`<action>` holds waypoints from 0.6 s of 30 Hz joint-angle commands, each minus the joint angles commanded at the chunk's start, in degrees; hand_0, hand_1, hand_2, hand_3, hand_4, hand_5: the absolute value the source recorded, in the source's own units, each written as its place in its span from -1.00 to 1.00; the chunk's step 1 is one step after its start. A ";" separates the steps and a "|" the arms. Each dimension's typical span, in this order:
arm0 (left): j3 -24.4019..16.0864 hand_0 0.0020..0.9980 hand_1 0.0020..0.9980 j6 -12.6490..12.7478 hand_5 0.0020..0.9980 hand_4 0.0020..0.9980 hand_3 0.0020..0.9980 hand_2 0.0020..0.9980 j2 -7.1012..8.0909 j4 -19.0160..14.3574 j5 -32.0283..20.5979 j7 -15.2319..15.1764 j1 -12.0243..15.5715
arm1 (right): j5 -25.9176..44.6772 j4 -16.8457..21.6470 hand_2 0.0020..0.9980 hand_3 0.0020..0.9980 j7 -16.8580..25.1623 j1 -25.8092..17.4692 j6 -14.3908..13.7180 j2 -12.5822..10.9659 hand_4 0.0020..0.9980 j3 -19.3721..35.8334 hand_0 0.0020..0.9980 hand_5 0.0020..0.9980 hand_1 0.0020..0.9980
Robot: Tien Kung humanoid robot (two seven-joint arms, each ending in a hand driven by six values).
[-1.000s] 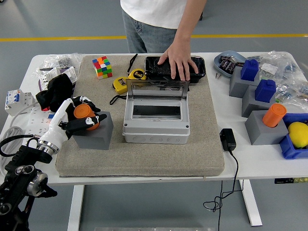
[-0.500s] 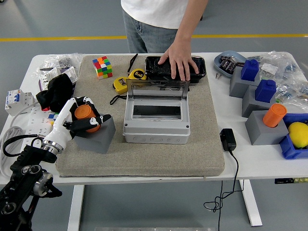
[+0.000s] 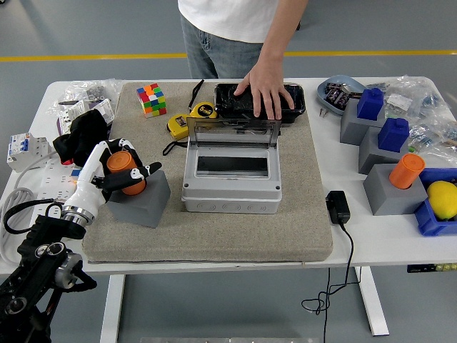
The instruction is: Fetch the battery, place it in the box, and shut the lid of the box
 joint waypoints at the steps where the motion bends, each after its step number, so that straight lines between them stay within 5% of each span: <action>1: 0.01 -0.91 -0.92 0.13 -1.00 1.00 -0.83 -0.84 0.00 0.04 -0.15 -0.10 -0.06 | -0.01 0.00 0.51 0.59 0.01 0.00 0.00 0.01 1.00 0.03 0.62 1.00 0.55; 14: -0.94 -0.91 -1.00 1.98 -0.97 1.00 -0.96 -0.93 0.44 1.61 -0.57 -1.34 -2.68 | -0.16 0.00 0.51 0.59 0.10 0.07 -0.02 0.09 1.00 0.29 0.62 1.00 0.55; 15: -1.01 -0.91 -1.00 2.24 -0.70 1.00 -1.00 -0.96 0.48 1.62 -0.66 -1.37 -2.77 | -0.18 -0.01 0.51 0.59 0.09 0.06 -0.02 0.10 1.00 0.30 0.62 1.00 0.55; 18: -2.14 -0.91 -1.00 3.19 -0.70 1.00 -1.00 -0.96 0.36 1.37 -1.61 -1.62 -3.32 | -0.20 -0.04 0.50 0.59 0.10 0.00 -0.05 0.15 1.00 0.25 0.61 1.00 0.55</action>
